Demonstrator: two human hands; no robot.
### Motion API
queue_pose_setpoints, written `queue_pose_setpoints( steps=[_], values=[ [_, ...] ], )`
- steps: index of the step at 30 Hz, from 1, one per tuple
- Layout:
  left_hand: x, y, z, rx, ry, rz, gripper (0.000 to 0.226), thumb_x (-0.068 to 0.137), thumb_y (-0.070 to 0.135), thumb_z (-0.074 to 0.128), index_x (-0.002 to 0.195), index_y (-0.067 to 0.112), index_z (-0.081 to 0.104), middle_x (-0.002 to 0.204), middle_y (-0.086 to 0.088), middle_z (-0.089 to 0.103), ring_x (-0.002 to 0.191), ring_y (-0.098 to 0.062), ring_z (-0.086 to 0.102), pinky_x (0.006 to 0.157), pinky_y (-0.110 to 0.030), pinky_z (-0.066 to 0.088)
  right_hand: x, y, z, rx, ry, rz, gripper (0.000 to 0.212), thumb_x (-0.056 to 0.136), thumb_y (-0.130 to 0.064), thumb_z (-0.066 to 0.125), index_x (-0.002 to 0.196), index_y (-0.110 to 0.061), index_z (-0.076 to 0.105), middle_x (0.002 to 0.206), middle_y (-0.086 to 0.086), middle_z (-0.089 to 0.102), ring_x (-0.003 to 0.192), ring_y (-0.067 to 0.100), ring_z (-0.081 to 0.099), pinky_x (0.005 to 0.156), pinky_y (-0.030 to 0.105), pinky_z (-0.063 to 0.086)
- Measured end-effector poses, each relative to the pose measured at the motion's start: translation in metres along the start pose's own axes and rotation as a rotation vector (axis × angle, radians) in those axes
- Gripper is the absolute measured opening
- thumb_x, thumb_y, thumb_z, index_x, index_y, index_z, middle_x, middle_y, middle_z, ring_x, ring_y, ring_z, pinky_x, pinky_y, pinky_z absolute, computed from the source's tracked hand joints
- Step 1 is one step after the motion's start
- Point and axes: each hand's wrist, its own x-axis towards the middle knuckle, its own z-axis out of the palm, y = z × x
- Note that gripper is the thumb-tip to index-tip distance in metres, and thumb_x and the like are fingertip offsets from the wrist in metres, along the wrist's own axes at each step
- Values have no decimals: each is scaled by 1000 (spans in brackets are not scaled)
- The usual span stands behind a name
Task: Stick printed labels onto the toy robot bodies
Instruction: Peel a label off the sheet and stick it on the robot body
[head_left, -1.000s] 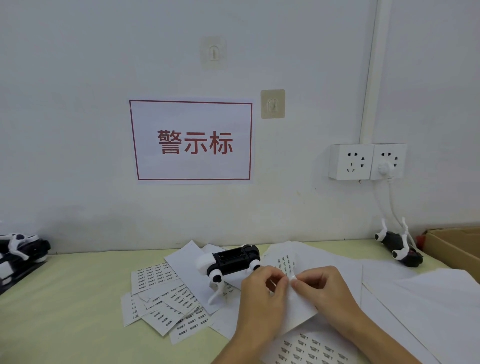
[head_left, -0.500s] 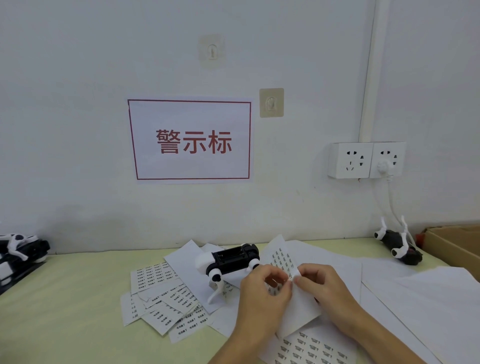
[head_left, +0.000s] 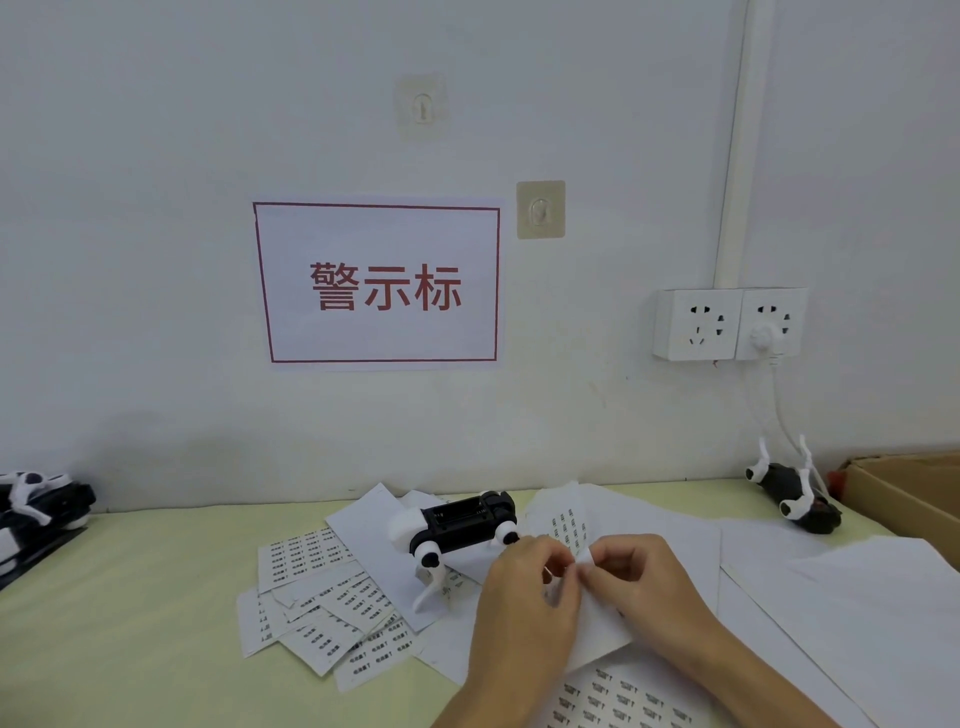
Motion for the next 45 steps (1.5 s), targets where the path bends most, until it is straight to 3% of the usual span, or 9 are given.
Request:
queue_pose_setpoints(
  steps=[3, 6, 13, 19, 23, 34, 39, 42, 45],
  values=[
    [-3, 3, 0, 196, -10, 92, 6, 96, 26, 60, 92, 21, 62, 90, 13, 57, 87, -3, 52, 73, -18, 44, 1, 2, 1, -27, -7, 3, 28, 92, -2, 63, 76, 20, 57, 72, 39, 54, 65, 21, 47, 63, 36, 34],
    [-3, 6, -1, 450, -36, 266, 25, 69, 18, 87, 69, 20, 62, 68, 10, 59, 64, -10, 58, 48, -21, 46, 1, 3, 1, -57, -19, -5, 32, 93, -4, 63, 70, 17, 56, 60, 25, 51, 61, 19, 43, 60, 33, 32],
    [2, 11, -2, 782, -124, 366, 41, 34, 17, 94, 55, 22, 59, 54, 6, 54, 51, -11, 55, 39, -21, 39, 0, 2, 3, -74, -13, -34, 31, 94, -7, 63, 73, 16, 61, 71, 35, 57, 64, 18, 49, 62, 33, 39],
    [1, 12, -2, 821, -125, 399, 43, 28, 18, 94, 55, 23, 60, 53, 7, 55, 50, -9, 55, 37, -20, 36, 1, 2, 3, -72, -8, -35, 32, 93, -5, 63, 65, 10, 60, 57, 9, 50, 56, 12, 43, 55, 24, 35],
    [1, 12, -2, 831, -133, 426, 39, 30, 19, 91, 55, 23, 62, 52, 7, 55, 49, -9, 55, 39, -20, 37, 1, 2, 2, -60, 1, -8, 42, 93, -4, 63, 52, -5, 59, 50, -3, 48, 49, 7, 40, 51, 17, 33],
    [0, 13, -1, 851, -194, 423, 40, 26, 22, 93, 51, 22, 62, 48, 7, 54, 46, -8, 53, 40, -19, 37, -1, -5, 1, -25, 0, 43, 48, 93, -3, 63, 49, -18, 68, 49, -5, 59, 47, 3, 49, 51, 16, 36],
    [0, 9, 1, 682, -176, 298, 39, 38, 23, 95, 54, 23, 60, 51, 9, 55, 48, -7, 54, 38, -20, 37, -3, -8, 1, -12, -9, 36, 48, 95, -5, 63, 50, -19, 68, 49, -5, 60, 46, 3, 51, 50, 14, 37],
    [0, 5, -3, 419, -111, 115, 15, 86, 26, 72, 77, 20, 63, 74, 8, 62, 69, -8, 57, 57, -22, 46, -2, -6, 1, -18, -14, 41, 47, 94, -3, 63, 49, -16, 65, 48, -6, 52, 47, 7, 44, 51, 18, 34],
    [2, -2, -2, 151, -60, -33, 16, 98, 28, 56, 86, 21, 65, 80, 11, 63, 77, -7, 58, 70, -25, 49, -1, -5, 2, -8, -4, 31, 32, 93, -2, 63, 62, 2, 65, 55, 7, 53, 53, 14, 45, 53, 22, 35]
  ],
)
